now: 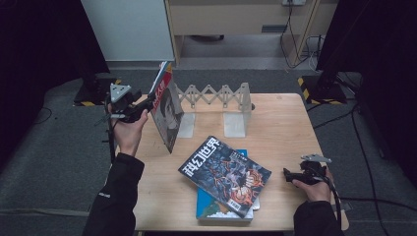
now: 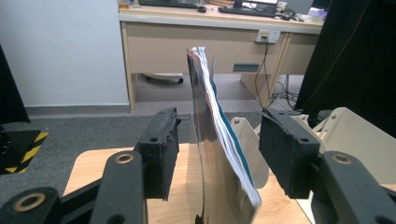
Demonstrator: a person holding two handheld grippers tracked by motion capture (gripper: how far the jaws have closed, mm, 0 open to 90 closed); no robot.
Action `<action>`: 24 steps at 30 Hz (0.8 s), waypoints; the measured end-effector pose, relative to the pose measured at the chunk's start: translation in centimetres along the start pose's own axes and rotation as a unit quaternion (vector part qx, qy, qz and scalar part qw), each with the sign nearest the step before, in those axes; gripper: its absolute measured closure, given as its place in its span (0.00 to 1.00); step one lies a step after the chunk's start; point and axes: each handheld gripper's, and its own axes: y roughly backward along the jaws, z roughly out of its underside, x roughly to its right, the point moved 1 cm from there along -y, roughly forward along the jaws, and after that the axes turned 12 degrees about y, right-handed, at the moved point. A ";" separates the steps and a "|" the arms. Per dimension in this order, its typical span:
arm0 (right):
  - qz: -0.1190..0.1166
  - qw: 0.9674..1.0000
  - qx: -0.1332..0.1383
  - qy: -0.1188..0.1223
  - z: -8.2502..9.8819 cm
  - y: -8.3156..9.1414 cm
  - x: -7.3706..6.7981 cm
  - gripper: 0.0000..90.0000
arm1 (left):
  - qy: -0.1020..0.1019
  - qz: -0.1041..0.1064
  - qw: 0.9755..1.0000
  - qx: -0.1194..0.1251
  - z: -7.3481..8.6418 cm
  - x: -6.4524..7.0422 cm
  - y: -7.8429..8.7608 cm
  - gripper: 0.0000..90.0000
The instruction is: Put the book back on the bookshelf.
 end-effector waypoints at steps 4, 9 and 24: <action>0.000 1.000 0.000 0.001 0.0 0.0 0.0 0.00 | 0.009 0.015 1.000 -0.001 0.3 -0.2 1.1 0.49; 0.000 1.000 0.000 0.000 0.0 0.0 0.0 0.00 | 0.011 0.029 1.000 -0.002 1.2 -0.6 2.8 0.46; 0.002 1.000 -0.001 -0.003 -0.1 0.4 -0.1 0.12 | -0.001 0.084 0.996 -0.039 7.1 -1.8 4.8 0.37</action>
